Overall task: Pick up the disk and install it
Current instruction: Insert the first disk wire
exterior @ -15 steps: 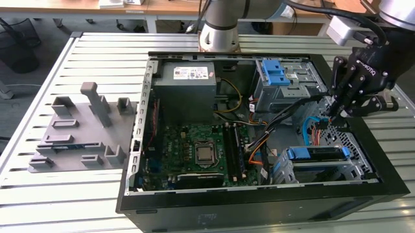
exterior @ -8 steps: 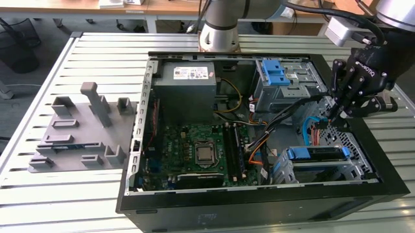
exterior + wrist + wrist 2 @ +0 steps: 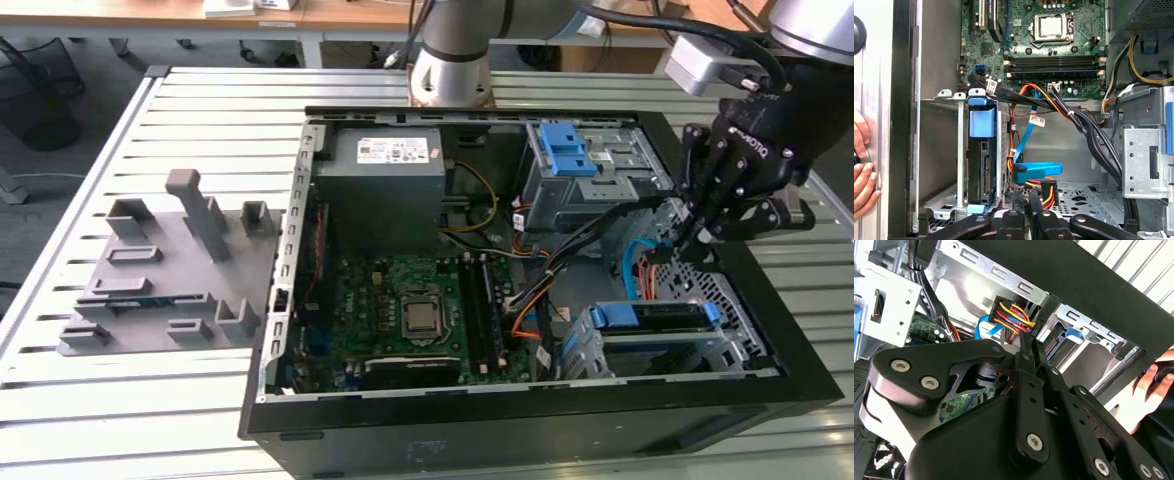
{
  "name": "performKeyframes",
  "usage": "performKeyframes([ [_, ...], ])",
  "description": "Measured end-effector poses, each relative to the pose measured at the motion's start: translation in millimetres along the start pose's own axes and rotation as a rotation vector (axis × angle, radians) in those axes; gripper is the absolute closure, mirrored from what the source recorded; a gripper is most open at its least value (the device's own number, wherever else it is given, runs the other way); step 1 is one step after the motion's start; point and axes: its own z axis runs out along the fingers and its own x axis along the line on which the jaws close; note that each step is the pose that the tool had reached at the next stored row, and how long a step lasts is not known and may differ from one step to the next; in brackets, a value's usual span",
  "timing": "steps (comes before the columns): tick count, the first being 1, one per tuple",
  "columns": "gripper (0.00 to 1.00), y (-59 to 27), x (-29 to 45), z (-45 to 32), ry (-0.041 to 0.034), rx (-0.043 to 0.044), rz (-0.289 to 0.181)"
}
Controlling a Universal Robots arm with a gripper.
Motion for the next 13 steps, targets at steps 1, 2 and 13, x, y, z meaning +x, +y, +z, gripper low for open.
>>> performKeyframes([
  [1, 0.84, 0.8, 0.1, 0.0, -0.0001, 0.0024, 0.0],
  [2, 0.84, 1.3, 0.1, 0.1, -0.0001, 0.0042, 0.001],
  [13, 0.84, 5.9, 9.7, 1.9, -0.0023, 0.0277, -0.001],
])
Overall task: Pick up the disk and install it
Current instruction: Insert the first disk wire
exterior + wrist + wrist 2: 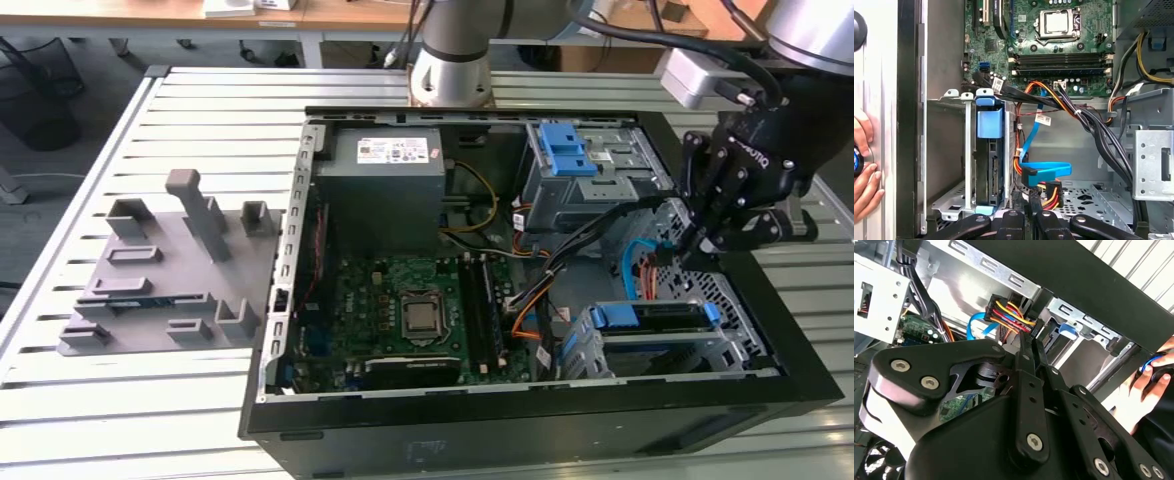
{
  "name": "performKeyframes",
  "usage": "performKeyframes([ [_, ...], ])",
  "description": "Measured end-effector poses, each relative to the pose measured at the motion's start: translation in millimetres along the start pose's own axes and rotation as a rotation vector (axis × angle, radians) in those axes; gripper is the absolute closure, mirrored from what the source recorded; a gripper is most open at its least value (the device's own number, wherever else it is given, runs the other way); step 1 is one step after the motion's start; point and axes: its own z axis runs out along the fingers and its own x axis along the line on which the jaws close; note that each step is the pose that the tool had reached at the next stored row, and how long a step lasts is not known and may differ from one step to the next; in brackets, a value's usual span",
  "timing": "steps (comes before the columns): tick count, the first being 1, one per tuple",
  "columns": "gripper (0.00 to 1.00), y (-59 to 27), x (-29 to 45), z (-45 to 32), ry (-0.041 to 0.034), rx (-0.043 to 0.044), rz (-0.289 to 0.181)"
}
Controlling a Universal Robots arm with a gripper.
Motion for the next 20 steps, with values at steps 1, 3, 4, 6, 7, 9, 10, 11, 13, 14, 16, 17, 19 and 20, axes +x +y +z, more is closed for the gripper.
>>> performKeyframes([
  [1, 0.84, 0.7, 0.8, 0.1, -0.0003, 0.0029, -0.001],
  [3, 0.84, 1.8, 2.8, 0.6, -0.0006, 0.0074, -0.002],
  [4, 0.84, 2.2, 4.0, 0.8, -0.0006, 0.0092, -0.002],
  [6, 0.84, 2.8, 6.1, 1.4, -0.0006, 0.0118, -0.003],
  [7, 0.84, 3.1, 7.1, 1.7, -0.0007, 0.0128, -0.003],
  [9, 0.84, 3.4, 8.9, 2.3, -0.0007, 0.0145, -0.003],
  [10, 0.84, 3.4, 9.6, 2.5, -0.0006, 0.0149, -0.003],
  [11, 0.84, 3.4, 9.9, 2.8, -0.0007, 0.0152, -0.003],
  [13, 0.84, 3.5, 10.7, 3.1, -0.0007, 0.0157, -0.003],
  [14, 0.84, 3.5, 11.2, 3.2, -0.0006, 0.0158, -0.003],
  [16, 0.84, 3.5, 12.1, 3.5, -0.0006, 0.0159, -0.003],
  [17, 0.84, 3.5, 12.6, 3.6, -0.0007, 0.016, -0.003],
  [19, 0.84, 3.5, 13.4, 3.8, -0.0006, 0.0161, -0.003],
  [20, 0.84, 3.4, 14.0, 3.9, -0.0006, 0.0162, -0.003],
])
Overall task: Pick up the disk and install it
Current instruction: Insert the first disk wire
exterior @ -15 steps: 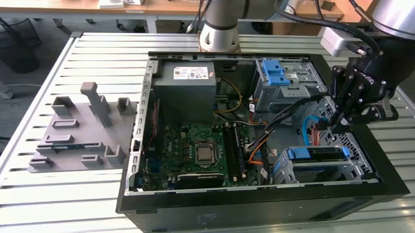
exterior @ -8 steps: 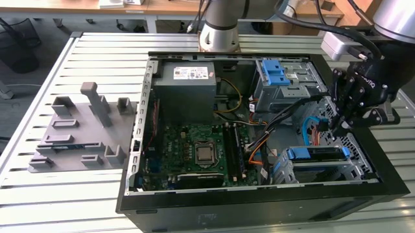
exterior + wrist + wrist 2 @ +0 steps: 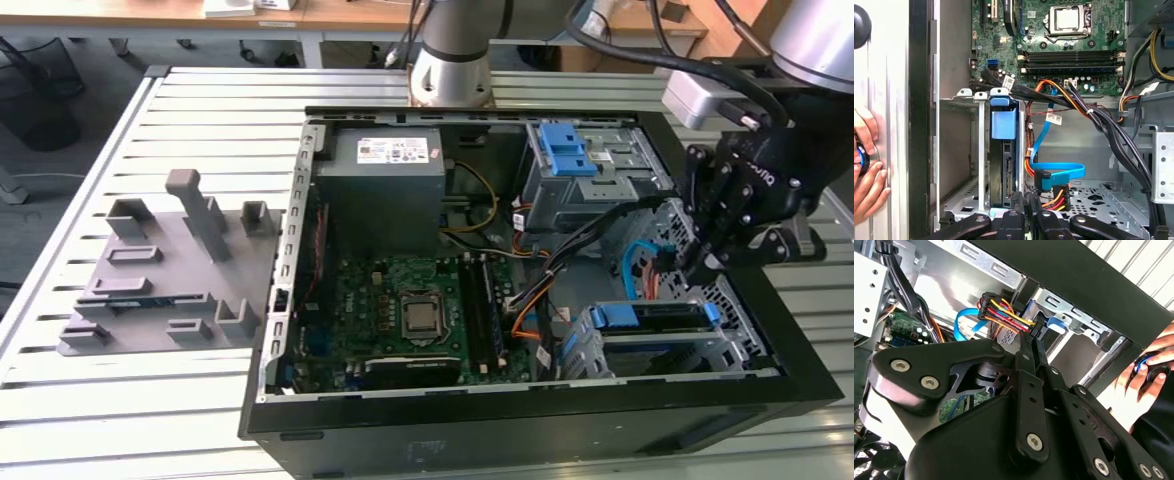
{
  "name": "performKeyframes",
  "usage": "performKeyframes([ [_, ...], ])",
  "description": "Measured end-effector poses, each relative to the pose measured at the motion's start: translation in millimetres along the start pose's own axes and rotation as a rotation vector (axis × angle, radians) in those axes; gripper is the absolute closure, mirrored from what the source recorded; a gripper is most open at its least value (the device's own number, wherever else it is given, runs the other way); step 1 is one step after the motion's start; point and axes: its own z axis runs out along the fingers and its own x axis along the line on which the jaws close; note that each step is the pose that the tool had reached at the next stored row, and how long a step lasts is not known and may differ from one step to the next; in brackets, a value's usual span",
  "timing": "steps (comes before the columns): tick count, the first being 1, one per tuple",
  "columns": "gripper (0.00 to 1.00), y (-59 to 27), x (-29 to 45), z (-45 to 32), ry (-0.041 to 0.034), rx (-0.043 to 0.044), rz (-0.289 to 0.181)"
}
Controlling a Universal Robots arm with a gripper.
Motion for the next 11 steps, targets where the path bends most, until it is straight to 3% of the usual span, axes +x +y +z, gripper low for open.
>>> performKeyframes([
  [11, 0.84, 4.9, 7.8, 1.5, -0.0003, 0.004, 0.0],
])
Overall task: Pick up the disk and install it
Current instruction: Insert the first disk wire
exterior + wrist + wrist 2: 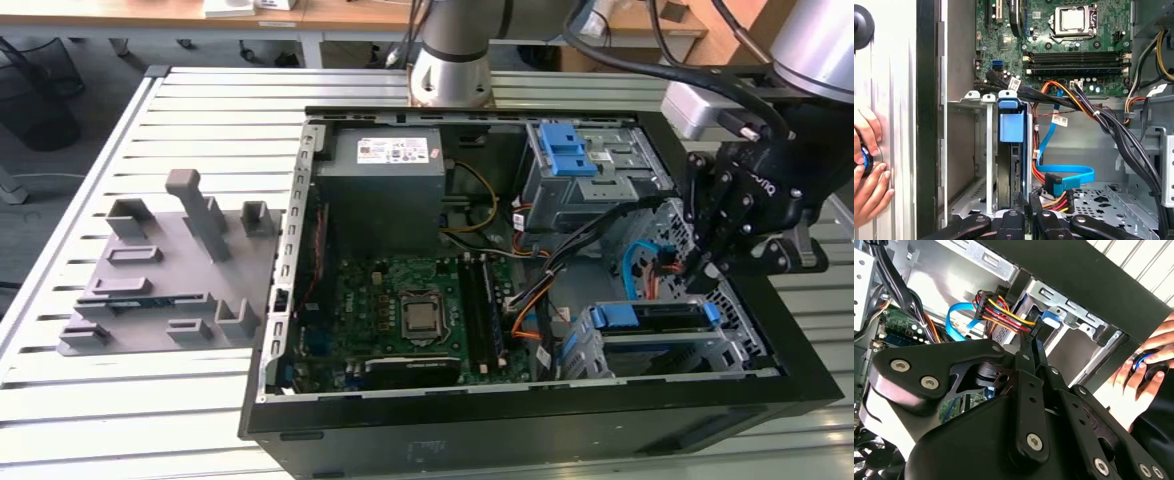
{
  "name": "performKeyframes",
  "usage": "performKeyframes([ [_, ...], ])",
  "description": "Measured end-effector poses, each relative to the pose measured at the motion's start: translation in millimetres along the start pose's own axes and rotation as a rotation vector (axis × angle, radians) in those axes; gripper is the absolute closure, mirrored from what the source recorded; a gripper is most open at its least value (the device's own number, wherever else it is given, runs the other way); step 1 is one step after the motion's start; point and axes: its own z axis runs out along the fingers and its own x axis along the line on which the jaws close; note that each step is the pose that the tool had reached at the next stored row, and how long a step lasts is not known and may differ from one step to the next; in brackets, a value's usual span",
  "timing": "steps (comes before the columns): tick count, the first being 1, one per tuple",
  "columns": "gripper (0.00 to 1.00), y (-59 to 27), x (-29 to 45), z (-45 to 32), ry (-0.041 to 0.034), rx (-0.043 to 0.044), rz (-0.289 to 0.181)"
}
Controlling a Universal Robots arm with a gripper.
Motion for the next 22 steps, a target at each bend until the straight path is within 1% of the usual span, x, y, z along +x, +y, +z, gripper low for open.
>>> performKeyframes([
  [5, 0.84, 8.6, 3.7, 0.7, -0.0006, 0.0022, -0.007],
  [8, 0.84, 9.9, 5.4, 2.3, -0.0076, 0.0038, -0.016],
  [9, 0.84, 10.1, 5.4, 3.0, -0.0085, 0.0051, -0.025],
  [12, 0.84, 10.9, 5.7, 4.9, -0.0089, 0.0107, -0.049],
  [16, 0.84, 15.5, 6.2, 7.9, -0.01, 0.0275, -0.047],
  [18, 0.84, 16.8, 6.1, 9.3, -0.0126, 0.0351, -0.046],
  [19, 0.84, 17.0, 6.2, 9.8, -0.014, 0.0377, -0.046],
  [22, 0.84, 17.0, 6.9, 10.6, -0.0172, 0.0382, -0.044],
])
